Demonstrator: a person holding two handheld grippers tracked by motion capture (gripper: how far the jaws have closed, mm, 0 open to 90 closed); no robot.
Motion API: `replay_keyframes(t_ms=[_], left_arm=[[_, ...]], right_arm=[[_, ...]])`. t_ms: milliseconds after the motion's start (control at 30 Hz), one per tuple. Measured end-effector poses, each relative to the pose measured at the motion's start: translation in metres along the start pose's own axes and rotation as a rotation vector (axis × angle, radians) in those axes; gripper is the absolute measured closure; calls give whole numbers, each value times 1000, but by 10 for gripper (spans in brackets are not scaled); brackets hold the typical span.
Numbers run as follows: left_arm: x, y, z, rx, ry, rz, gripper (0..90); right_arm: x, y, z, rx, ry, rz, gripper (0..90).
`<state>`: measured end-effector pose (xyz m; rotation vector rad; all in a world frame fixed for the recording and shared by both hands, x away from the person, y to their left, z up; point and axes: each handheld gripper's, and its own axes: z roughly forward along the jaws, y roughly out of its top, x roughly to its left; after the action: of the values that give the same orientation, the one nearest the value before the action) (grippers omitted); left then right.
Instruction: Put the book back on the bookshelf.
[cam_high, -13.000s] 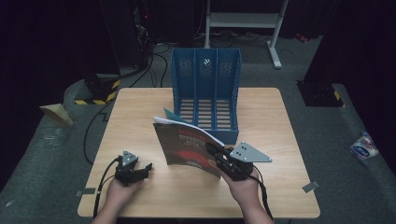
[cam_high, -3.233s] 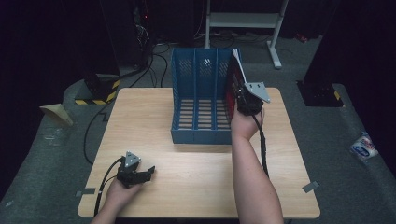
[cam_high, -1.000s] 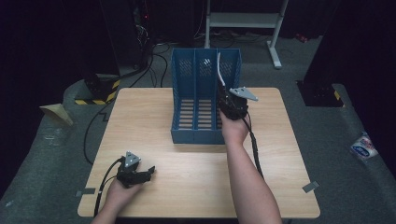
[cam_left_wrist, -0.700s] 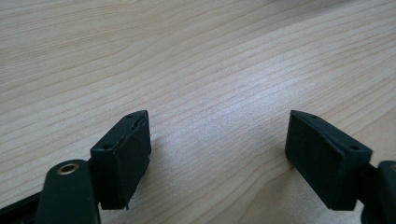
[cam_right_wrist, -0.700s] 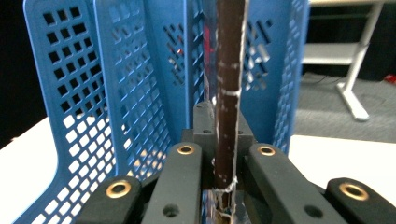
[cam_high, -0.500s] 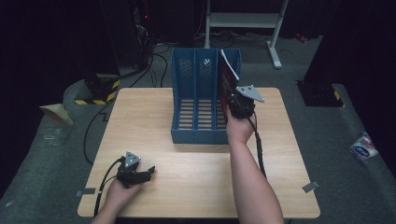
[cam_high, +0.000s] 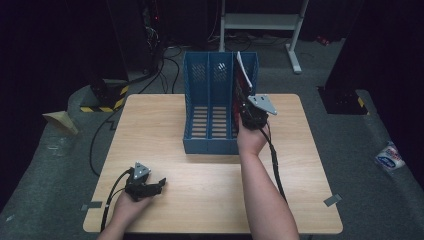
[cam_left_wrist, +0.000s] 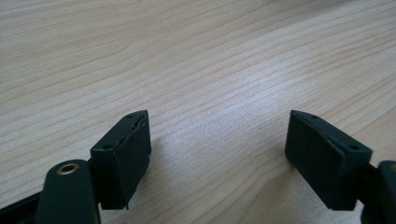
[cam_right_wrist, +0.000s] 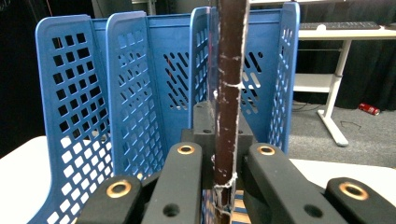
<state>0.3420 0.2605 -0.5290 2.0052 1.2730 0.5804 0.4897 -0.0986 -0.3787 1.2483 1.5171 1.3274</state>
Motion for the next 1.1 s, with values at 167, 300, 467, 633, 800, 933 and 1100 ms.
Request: replay_keyframes(t_ms=[167, 300, 467, 633, 800, 933, 1100], left_arm=[[0, 0, 0, 0, 0, 0, 228], [0, 0, 0, 0, 0, 0, 228], [0, 0, 0, 0, 0, 0, 228], [0, 0, 0, 0, 0, 0, 228], [0, 0, 0, 0, 0, 0, 228], [0, 0, 0, 0, 0, 0, 228], [0, 0, 0, 0, 0, 0, 228]], right_arm=[[6, -2, 0, -4, 8, 13, 859], [15, -4, -1, -9, 13, -28, 818], [20, -4, -4, -7, 24, -69, 784], [20, -2, -6, 2, 37, -70, 727], [20, -2, -7, 18, 43, -76, 639], [17, 0, -8, 21, 49, -78, 690], [18, 2, -10, 16, 49, -109, 832]])
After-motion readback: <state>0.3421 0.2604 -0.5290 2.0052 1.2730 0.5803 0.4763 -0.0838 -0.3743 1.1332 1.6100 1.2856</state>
